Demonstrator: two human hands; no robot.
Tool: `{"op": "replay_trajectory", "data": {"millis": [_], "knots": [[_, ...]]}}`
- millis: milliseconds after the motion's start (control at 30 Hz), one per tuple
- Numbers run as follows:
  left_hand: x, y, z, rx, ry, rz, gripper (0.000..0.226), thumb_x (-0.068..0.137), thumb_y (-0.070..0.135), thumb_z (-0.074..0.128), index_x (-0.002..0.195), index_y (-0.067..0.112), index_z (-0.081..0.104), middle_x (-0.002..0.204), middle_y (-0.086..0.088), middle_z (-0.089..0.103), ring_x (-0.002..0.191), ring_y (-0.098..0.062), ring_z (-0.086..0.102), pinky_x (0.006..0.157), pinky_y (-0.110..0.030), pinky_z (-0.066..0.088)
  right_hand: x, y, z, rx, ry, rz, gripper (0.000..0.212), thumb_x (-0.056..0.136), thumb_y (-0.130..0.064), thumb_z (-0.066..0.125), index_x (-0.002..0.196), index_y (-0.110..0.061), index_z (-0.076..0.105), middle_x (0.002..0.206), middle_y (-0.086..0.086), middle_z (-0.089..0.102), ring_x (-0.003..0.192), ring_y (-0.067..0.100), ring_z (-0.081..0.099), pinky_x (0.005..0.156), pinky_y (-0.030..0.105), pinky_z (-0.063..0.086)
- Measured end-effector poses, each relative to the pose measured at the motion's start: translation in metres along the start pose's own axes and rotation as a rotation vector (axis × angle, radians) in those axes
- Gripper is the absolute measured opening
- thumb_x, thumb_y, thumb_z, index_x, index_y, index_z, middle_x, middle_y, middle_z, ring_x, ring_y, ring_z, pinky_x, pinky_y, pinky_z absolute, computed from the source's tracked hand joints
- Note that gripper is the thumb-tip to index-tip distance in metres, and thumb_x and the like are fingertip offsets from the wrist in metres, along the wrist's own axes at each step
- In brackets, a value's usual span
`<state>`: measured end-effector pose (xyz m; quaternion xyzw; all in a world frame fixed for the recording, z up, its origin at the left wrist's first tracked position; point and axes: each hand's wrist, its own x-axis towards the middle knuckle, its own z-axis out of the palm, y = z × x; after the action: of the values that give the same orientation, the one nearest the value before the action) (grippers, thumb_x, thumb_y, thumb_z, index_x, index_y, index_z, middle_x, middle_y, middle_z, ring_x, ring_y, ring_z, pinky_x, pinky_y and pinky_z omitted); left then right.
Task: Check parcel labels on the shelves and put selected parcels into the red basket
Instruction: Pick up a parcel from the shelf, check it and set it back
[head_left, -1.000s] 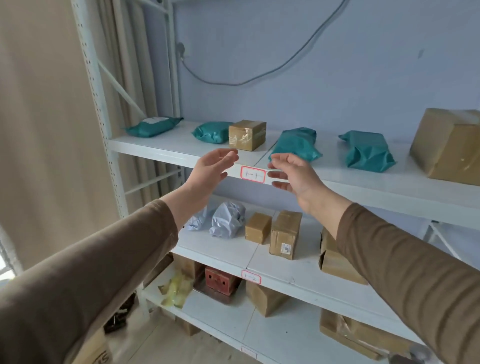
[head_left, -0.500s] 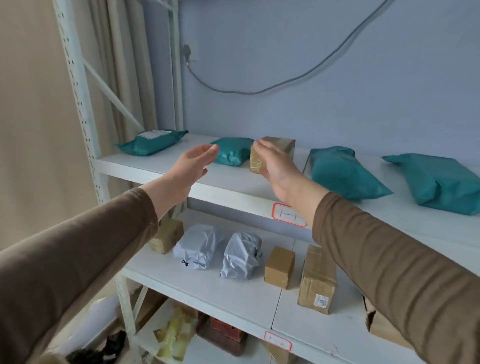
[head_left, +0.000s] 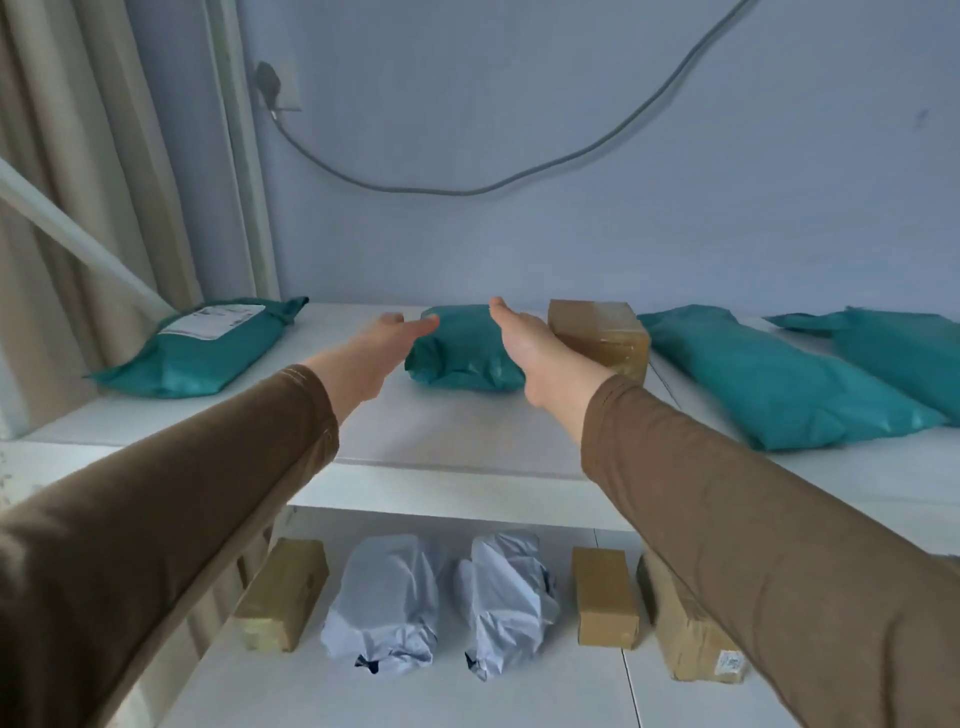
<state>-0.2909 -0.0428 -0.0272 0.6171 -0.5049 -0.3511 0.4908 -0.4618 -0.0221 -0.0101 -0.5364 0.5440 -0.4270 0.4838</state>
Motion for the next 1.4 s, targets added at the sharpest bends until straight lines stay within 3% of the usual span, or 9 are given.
{"op": "replay_trajectory", "data": {"millis": [200, 367, 500, 700, 933, 1100, 1167, 1267, 1400], "knots": [[0.034, -0.008, -0.001, -0.237, -0.187, -0.097, 0.036, 0.103, 0.031, 0.064, 0.128, 0.005, 0.058, 0.123, -0.008, 0.066, 0.111, -0.026, 0.065, 0.094, -0.035, 0.053, 0.028, 0.007, 0.019, -0.050, 0.163, 0.055, 0.064, 0.107, -0.045, 0.042, 0.160, -0.014, 0.025, 0.161, 0.007, 0.036, 0.145, 0.028, 0.038, 0.108, 0.039, 0.036], [0.033, -0.015, 0.000, -0.418, -0.264, -0.090, 0.037, 0.103, 0.017, 0.063, 0.137, 0.004, 0.057, 0.132, -0.012, 0.069, 0.115, -0.029, 0.070, 0.096, -0.040, 0.057, 0.032, 0.023, 0.027, -0.054, 0.213, -0.102, 0.047, 0.102, -0.015, 0.054, 0.147, -0.015, 0.042, 0.128, 0.006, 0.059, 0.103, 0.022, 0.057, 0.066, 0.027, 0.045], [0.002, -0.016, -0.011, -0.576, -0.269, -0.011, 0.054, 0.090, 0.019, 0.077, 0.137, 0.009, 0.052, 0.129, -0.012, 0.069, 0.107, -0.030, 0.073, 0.071, -0.040, 0.065, 0.013, 0.034, 0.024, 0.026, 0.230, -0.295, 0.056, 0.097, -0.001, 0.056, 0.147, -0.019, 0.044, 0.132, 0.003, 0.060, 0.112, 0.021, 0.064, 0.086, 0.036, 0.059], [-0.085, -0.015, -0.032, -0.759, -0.425, -0.045, 0.053, 0.091, 0.044, 0.076, 0.132, 0.014, 0.062, 0.125, -0.013, 0.074, 0.116, -0.032, 0.072, 0.100, -0.048, 0.058, -0.070, 0.041, -0.011, -0.107, 0.178, -0.596, 0.067, 0.093, 0.015, 0.048, 0.146, -0.028, 0.048, 0.138, -0.011, 0.055, 0.127, 0.007, 0.054, 0.097, 0.023, 0.049], [-0.204, -0.024, -0.018, -0.715, -0.398, 0.045, 0.032, 0.093, 0.026, 0.074, 0.124, 0.018, 0.067, 0.122, -0.003, 0.078, 0.115, -0.023, 0.073, 0.095, -0.042, 0.060, -0.167, 0.067, -0.055, -0.229, 0.107, -0.739, 0.075, 0.089, 0.013, 0.043, 0.132, -0.047, 0.059, 0.146, -0.012, 0.057, 0.136, 0.004, 0.052, 0.110, 0.023, 0.044], [-0.246, -0.043, -0.010, -0.478, -0.203, 0.421, 0.044, 0.087, 0.014, 0.083, 0.127, 0.013, 0.067, 0.119, 0.000, 0.078, 0.109, -0.019, 0.075, 0.091, -0.039, 0.063, -0.224, 0.083, -0.070, -0.150, 0.095, -0.630, 0.033, 0.102, -0.010, 0.052, 0.119, -0.032, 0.070, 0.126, -0.020, 0.068, 0.123, -0.004, 0.058, 0.104, 0.021, 0.043], [-0.247, -0.051, -0.013, -0.150, -0.052, 0.719, 0.044, 0.084, 0.016, 0.083, 0.124, 0.018, 0.066, 0.119, 0.004, 0.075, 0.110, -0.020, 0.071, 0.093, -0.041, 0.059, -0.235, 0.086, -0.078, 0.067, 0.047, -0.444, 0.026, 0.106, -0.031, 0.049, 0.115, -0.028, 0.073, 0.123, -0.014, 0.072, 0.123, 0.010, 0.063, 0.104, 0.034, 0.047], [-0.243, -0.056, -0.019, 0.481, 0.119, 1.257, 0.049, 0.084, 0.010, 0.075, 0.131, 0.020, 0.063, 0.131, 0.002, 0.066, 0.120, -0.026, 0.061, 0.094, -0.043, 0.054, -0.245, 0.091, -0.093, 0.374, -0.140, -0.159, 0.057, 0.102, -0.064, 0.037, 0.130, -0.025, 0.067, 0.131, 0.004, 0.071, 0.121, 0.027, 0.067, 0.100, 0.045, 0.052], [-0.240, -0.050, -0.021, 0.786, 0.218, 1.645, 0.034, 0.097, 0.016, 0.071, 0.131, 0.011, 0.070, 0.141, -0.011, 0.065, 0.129, -0.034, 0.060, 0.105, -0.045, 0.047, -0.253, 0.096, -0.110, 0.477, -0.284, 0.019, 0.093, 0.085, -0.087, 0.034, 0.142, -0.017, 0.061, 0.141, 0.011, 0.064, 0.127, 0.030, 0.062, 0.103, 0.044, 0.048]]}}
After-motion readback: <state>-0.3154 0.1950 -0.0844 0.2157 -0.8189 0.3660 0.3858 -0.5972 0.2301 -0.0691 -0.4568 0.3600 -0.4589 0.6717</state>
